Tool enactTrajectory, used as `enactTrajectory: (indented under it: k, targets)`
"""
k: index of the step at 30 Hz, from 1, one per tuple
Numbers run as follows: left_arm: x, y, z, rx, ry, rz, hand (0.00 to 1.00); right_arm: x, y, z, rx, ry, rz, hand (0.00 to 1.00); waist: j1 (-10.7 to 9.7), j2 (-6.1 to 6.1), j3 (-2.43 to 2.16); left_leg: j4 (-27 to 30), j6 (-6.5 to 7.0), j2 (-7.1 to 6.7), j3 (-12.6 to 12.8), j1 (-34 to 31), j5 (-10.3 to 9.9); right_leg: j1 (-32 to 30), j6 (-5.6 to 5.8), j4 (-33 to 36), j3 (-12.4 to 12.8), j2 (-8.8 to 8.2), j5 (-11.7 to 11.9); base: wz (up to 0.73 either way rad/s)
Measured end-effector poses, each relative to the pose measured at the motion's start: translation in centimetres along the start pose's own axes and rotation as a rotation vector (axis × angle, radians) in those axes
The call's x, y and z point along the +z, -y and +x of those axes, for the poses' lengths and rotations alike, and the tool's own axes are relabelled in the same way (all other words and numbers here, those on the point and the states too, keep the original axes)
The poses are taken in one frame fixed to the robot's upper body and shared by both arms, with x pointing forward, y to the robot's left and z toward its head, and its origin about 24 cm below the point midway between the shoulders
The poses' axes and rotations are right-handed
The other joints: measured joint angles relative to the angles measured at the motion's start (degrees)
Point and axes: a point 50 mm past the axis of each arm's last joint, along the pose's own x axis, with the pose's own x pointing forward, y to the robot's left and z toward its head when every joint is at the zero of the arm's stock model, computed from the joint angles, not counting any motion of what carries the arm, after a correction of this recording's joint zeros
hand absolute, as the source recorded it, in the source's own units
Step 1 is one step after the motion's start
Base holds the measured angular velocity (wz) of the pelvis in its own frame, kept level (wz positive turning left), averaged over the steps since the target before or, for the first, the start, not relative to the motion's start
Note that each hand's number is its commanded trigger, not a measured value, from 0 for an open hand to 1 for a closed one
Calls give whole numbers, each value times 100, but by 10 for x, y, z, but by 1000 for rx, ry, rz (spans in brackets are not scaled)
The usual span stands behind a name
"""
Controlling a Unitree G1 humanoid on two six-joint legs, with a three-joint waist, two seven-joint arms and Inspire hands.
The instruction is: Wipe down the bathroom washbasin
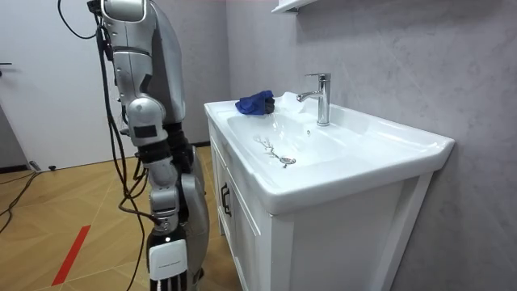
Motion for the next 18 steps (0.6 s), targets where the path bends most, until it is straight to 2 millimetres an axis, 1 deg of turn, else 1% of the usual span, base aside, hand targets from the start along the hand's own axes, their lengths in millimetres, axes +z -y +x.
enactTrajectory:
  k: [1,2,3,4,5,6,8,10,11,12,13,14,17,18]
  targets:
    - [0,-3,1,23,-16,-52,0,0,2,0,-4,2,5,0,66,15,-7,2,0,-1,-46,-10,0,1,0,1,-36,-7,0,13]
    - [0,-4,1,33,-24,-84,0,0,2,0,-5,2,11,0,76,9,-3,6,0,-3,-80,-25,0,2,1,0,-61,-13,-1,15]
    - [0,-7,2,57,-39,-141,0,0,5,0,-8,2,24,0,151,17,-1,12,0,-9,-108,-36,0,2,1,-3,-78,-18,-1,12]
    - [0,-10,2,86,-53,-197,0,0,7,0,-11,5,35,0,210,37,-10,13,1,-23,-138,-39,0,8,1,-3,-97,-23,-1,12]
    - [1,-12,2,101,-54,-224,0,1,8,-1,-13,9,36,0,212,36,-9,13,2,-32,-181,-46,1,14,3,-4,-125,-29,-2,20]
    - [3,-17,2,130,-54,-278,0,2,10,-1,-16,16,37,0,216,39,-10,13,4,-58,-297,-55,2,35,8,-8,-188,-44,-12,22]
    - [6,-24,3,174,-40,-344,0,3,14,-1,-26,27,36,0,281,49,-5,8,5,-71,-338,-53,3,45,12,-7,-200,-48,-18,10]
    - [14,-32,2,233,-1,-412,0,2,19,-1,-38,39,36,0,380,89,-9,-3,7,-83,-394,-56,4,46,12,-7,-214,-50,-18,2]
    - [15,-34,2,247,7,-429,0,3,20,-1,-41,42,36,0,386,91,-9,-3,8,-85,-410,-60,4,49,12,-5,-229,-51,-18,10]
    - [18,-37,2,272,21,-447,0,4,21,-2,-44,51,35,0,397,105,-18,-1,9,-89,-441,-71,5,67,12,-7,-273,-56,-18,15]
    - [22,-40,1,294,38,-459,0,6,22,-2,-46,65,35,0,391,140,-36,4,9,-94,-492,-79,5,79,11,-9,-329,-63,-17,19]
    - [25,-41,0,304,51,-469,0,6,22,-2,-46,71,36,0,382,145,-40,9,10,-97,-528,-87,6,84,11,-10,-357,-65,-17,18]
    - [43,-52,-4,345,103,-577,0,10,24,-3,-55,98,28,0,436,186,-56,24,10,-98,-601,-116,7,82,11,-21,-394,-60,-17,8]
    - [54,-58,-7,367,147,-624,0,11,26,-3,-61,108,28,0,480,198,-64,23,9,-101,-621,-135,8,65,11,-13,-420,-64,-17,8]
